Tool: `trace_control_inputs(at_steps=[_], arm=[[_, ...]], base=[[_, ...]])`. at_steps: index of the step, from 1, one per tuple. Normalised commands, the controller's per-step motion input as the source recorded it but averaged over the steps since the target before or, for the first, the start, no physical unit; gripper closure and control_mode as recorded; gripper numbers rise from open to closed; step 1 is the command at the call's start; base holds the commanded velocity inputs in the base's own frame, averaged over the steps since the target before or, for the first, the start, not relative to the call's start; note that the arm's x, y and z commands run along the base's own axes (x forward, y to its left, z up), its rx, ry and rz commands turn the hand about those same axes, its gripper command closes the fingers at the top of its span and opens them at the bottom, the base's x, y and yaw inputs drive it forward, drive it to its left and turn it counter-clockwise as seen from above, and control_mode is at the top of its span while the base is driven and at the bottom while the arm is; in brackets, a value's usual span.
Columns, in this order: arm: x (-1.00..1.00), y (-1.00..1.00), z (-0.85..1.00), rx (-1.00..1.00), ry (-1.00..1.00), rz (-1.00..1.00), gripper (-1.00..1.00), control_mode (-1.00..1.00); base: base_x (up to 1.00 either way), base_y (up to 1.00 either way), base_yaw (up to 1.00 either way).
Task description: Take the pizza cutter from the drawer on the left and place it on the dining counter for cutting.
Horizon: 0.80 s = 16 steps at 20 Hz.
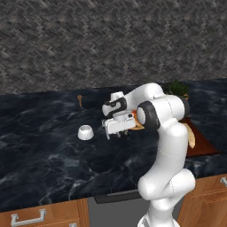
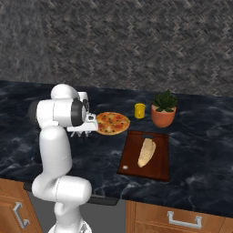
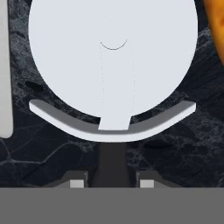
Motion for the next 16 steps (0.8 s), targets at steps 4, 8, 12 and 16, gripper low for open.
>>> trace_control_inputs(at_steps=[4,8,12,16], arm=[[0.00,0.00,0.00,0.00,0.00,0.00,-1.00,-1.00],[0.00,0.00,0.00,0.00,0.00,0.00,-1.00,-1.00],[0.00,0.00,0.00,0.00,0.00,0.00,-1.00,-1.00],[0.00,0.00,0.00,0.00,0.00,0.00,-1.00,-1.00]], base=[[0.00,0.00,0.00],[0.00,0.00,0.00],[0.00,0.00,0.00],[0.00,0.00,0.00]])
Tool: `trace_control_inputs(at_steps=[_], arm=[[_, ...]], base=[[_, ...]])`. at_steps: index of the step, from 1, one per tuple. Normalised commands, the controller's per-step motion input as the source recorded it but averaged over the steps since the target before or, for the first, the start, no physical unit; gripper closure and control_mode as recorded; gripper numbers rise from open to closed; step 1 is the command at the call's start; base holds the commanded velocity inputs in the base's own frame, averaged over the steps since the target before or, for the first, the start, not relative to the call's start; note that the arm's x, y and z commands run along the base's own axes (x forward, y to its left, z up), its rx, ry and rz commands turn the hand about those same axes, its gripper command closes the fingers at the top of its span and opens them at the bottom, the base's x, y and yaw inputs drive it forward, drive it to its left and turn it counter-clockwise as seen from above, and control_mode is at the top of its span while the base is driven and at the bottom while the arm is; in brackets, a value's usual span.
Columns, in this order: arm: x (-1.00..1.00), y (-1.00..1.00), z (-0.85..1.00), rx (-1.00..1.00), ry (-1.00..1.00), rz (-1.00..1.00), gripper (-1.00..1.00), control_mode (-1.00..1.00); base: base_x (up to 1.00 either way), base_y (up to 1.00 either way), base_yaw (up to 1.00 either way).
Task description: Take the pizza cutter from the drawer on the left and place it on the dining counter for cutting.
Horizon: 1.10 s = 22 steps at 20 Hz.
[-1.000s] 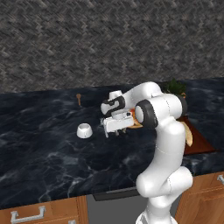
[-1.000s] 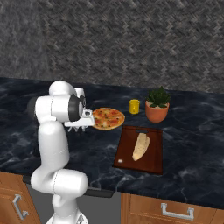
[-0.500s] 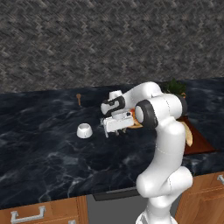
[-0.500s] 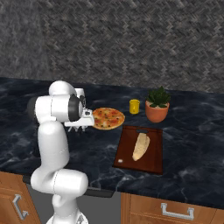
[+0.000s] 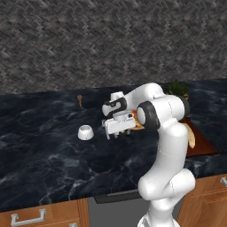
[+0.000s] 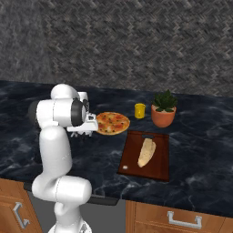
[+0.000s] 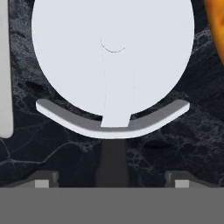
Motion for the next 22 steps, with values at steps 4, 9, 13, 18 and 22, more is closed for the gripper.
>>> trace_control_inputs(at_steps=[4,9,13,18,22], arm=[[-0.01,0.04,0.14,0.00,0.00,0.00,-1.00,-1.00],[-0.30,-0.01,0.54,0.00,0.01,0.00,-1.00,-1.00],[-0.99,-0.14,0.38,0.00,0.00,0.00,-1.00,-1.00],[-1.00,-0.44,0.30,0.03,0.00,-0.02,-1.00,-1.00],[-1.00,-0.44,0.51,0.06,0.00,-0.06,-1.00,-1.00]], base=[[0.00,0.00,0.00],[0.00,0.00,0.00],[0.00,0.00,0.00],[0.00,0.00,0.00],[0.00,0.00,0.00]])
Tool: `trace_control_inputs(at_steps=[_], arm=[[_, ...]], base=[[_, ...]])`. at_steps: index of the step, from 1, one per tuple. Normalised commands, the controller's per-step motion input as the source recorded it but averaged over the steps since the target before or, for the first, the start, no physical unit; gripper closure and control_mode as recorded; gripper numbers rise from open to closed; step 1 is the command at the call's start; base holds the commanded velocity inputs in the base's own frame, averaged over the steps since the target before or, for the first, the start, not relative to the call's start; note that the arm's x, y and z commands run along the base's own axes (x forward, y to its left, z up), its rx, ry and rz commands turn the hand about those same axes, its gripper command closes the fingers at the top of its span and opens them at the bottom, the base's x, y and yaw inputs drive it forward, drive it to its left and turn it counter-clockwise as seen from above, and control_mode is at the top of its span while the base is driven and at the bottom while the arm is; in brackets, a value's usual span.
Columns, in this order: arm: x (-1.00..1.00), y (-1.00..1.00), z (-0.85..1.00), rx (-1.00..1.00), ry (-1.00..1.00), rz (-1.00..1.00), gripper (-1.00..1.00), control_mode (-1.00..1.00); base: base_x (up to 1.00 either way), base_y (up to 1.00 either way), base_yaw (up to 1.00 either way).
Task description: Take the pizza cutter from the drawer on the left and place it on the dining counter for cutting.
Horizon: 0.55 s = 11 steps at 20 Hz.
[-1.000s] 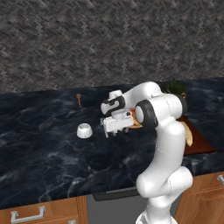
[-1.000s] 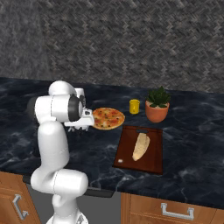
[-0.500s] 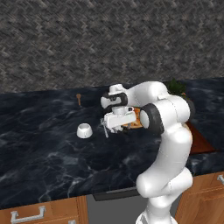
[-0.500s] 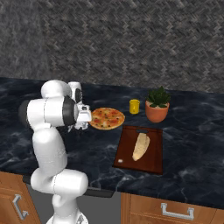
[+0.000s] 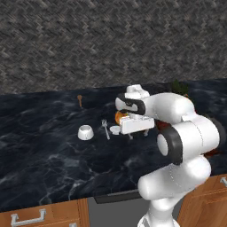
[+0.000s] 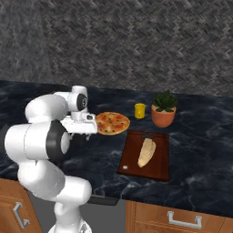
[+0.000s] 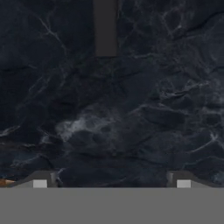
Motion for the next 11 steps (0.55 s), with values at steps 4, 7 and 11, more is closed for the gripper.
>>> trace_control_inputs(at_steps=[4,7,11], arm=[[-1.00,-0.16,0.42,0.01,0.00,-0.06,-1.00,-1.00],[-1.00,0.00,0.46,0.00,-0.03,-0.05,-1.00,-1.00],[-1.00,0.00,0.56,0.00,-0.08,-0.05,-1.00,-1.00]], base=[[0.00,0.00,0.00],[0.00,0.00,0.00],[0.00,0.00,0.00]])
